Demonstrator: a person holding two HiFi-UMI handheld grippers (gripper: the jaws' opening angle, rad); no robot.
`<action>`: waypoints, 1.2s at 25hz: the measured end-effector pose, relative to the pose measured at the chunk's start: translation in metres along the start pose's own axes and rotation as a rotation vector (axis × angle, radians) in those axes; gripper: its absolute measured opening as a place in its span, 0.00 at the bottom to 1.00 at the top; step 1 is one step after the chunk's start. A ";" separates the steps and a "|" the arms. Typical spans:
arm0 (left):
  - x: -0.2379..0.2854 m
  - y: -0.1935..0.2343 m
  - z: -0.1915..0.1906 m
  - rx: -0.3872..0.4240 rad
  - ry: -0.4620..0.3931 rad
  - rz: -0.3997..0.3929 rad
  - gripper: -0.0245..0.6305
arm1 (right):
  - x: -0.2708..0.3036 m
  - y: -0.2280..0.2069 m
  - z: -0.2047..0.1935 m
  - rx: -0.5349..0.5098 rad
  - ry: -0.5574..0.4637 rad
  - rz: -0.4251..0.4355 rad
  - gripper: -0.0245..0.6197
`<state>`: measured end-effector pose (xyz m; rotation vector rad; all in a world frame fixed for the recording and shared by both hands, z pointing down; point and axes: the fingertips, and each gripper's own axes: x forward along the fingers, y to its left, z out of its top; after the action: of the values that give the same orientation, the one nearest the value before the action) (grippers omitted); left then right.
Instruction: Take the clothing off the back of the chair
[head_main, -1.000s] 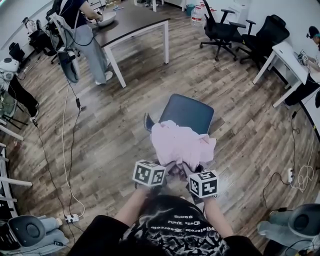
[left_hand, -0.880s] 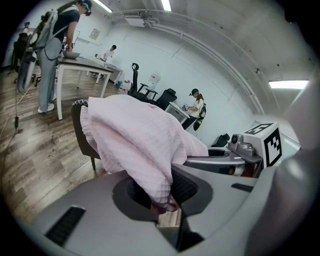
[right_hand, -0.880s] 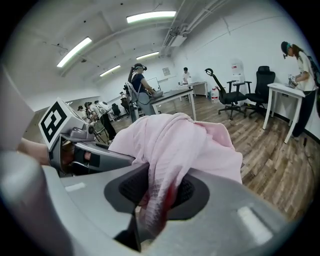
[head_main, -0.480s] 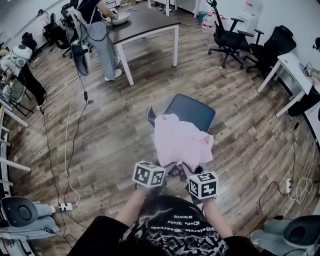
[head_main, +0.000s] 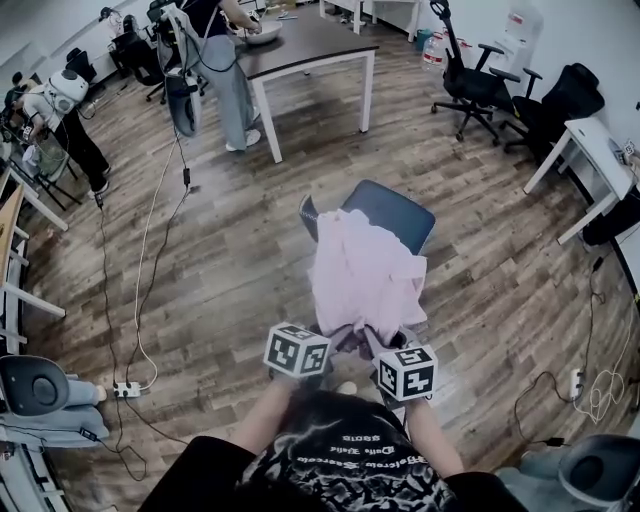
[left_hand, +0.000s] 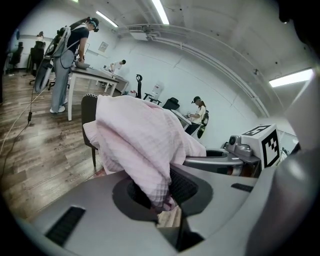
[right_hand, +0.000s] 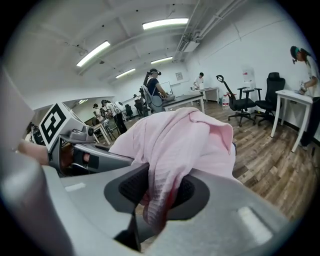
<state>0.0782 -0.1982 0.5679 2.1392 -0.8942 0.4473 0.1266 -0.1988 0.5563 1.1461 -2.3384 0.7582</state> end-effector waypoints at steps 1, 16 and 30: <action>-0.003 0.000 -0.002 0.000 -0.001 0.000 0.14 | -0.001 0.003 -0.002 -0.001 0.000 -0.001 0.19; -0.060 -0.006 -0.045 0.059 0.034 -0.080 0.14 | -0.021 0.068 -0.032 0.028 -0.022 -0.090 0.19; -0.146 0.009 -0.108 0.121 0.089 -0.135 0.14 | -0.029 0.173 -0.070 0.027 -0.049 -0.155 0.18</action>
<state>-0.0326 -0.0547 0.5611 2.2538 -0.6840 0.5346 0.0116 -0.0490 0.5434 1.3541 -2.2534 0.7159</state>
